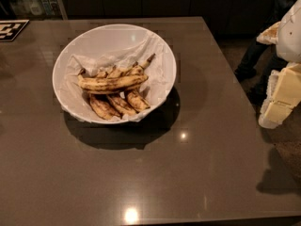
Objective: Pick banana from white bowl
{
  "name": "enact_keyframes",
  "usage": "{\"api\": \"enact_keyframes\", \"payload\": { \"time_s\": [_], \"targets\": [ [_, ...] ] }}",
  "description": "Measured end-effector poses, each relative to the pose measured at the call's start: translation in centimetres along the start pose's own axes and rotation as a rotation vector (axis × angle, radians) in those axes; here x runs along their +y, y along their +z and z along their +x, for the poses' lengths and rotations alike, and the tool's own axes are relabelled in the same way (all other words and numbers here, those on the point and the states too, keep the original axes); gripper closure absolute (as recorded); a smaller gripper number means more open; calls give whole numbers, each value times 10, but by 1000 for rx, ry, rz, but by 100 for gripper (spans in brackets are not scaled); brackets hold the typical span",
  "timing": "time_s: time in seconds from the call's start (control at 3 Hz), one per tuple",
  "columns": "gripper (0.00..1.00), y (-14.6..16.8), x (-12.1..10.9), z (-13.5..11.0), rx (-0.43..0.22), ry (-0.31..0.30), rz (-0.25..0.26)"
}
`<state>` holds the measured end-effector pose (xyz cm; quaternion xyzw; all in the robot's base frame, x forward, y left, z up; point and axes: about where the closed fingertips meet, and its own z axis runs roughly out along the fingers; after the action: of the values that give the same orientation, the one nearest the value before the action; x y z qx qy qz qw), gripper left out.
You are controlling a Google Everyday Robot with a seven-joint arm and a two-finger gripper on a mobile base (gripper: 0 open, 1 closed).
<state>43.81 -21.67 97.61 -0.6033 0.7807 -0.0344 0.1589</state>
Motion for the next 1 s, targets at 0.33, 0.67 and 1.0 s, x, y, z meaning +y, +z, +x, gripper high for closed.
{"api": "enact_keyframes", "payload": {
  "time_s": [0.33, 0.67, 1.0],
  "targets": [
    [0, -2, -1, -6, 8, -12, 4],
    [0, -2, -1, -23, 29, -60, -8],
    [0, 4, -1, -49, 62, -140, -33]
  ]
}}
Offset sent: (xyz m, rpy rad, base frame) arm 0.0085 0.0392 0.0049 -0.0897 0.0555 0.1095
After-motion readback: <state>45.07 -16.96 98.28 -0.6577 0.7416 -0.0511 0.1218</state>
